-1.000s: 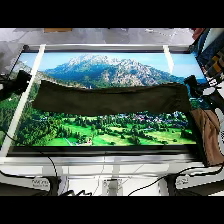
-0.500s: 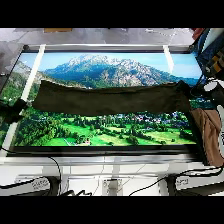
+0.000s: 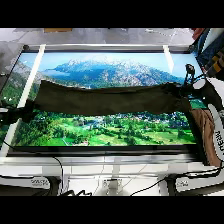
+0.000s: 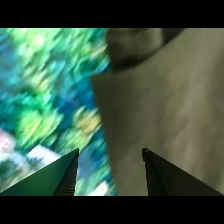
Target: Fold the clothes and pants, and hang the long-sleeved shirts on hangers.
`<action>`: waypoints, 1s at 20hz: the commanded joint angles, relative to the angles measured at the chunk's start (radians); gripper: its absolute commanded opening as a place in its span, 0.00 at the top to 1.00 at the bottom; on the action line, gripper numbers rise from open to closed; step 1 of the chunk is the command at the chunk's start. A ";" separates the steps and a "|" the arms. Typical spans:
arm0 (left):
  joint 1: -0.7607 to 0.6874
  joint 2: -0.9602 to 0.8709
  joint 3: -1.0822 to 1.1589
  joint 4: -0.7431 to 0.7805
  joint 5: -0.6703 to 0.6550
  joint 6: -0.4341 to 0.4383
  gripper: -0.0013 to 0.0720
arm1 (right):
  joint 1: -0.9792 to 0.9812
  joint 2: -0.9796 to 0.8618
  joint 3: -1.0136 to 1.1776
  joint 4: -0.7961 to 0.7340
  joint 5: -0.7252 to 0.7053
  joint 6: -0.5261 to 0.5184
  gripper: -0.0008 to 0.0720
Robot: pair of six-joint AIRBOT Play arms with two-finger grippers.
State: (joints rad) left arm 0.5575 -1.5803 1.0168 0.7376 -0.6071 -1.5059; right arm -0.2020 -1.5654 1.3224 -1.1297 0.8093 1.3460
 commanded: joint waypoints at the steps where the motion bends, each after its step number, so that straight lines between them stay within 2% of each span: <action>1: -0.002 -0.023 -0.002 -0.115 0.121 0.085 0.37 | 0.036 0.001 0.001 0.000 0.000 -0.005 0.05; 2: -0.005 -0.035 -0.002 -0.123 0.132 0.085 0.25 | 0.042 0.001 0.001 0.002 -0.002 -0.005 0.05; 3: -0.012 -0.050 -0.002 -0.126 0.144 0.086 0.19 | 0.043 0.001 0.001 0.006 -0.008 -0.005 0.05; 7: -0.082 -0.109 0.025 -0.126 0.211 0.161 0.19 | 0.043 0.001 0.001 0.008 -0.024 -0.005 0.05; 11: -0.155 -0.127 0.076 -0.121 0.401 0.161 0.20 | 0.043 0.001 0.001 0.015 -0.025 -0.005 0.05; 12: -0.172 -0.127 0.092 -0.108 0.438 0.162 0.32 | 0.043 0.001 0.001 0.023 -0.029 -0.005 0.05; 13: -0.186 -0.127 0.105 -0.092 0.463 0.161 0.55 | 0.043 0.001 0.001 0.040 -0.038 -0.005 0.06; 14: -0.199 -0.127 0.116 -0.066 0.475 0.161 0.83 | 0.043 0.001 0.001 0.065 -0.048 -0.005 0.06; 15: -0.209 -0.127 0.126 -0.044 0.473 0.162 0.96 | 0.043 0.001 0.001 0.100 -0.060 -0.005 0.06; 16: -0.215 -0.126 0.136 -0.022 0.471 0.162 0.96 | 0.047 0.001 0.001 0.139 -0.071 -0.005 0.09; 19: -0.224 -0.097 0.202 0.053 0.381 0.165 0.96 | 0.073 0.001 0.001 0.299 -0.131 -0.005 0.56; 20: -0.224 -0.078 0.232 0.092 0.328 0.164 0.96 | 0.089 0.001 0.001 0.356 -0.157 -0.005 0.79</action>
State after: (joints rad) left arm 0.3447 -1.6859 1.1885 0.7399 -0.2073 -1.3445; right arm -0.1383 -1.5654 1.3228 -0.9337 0.7139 1.3403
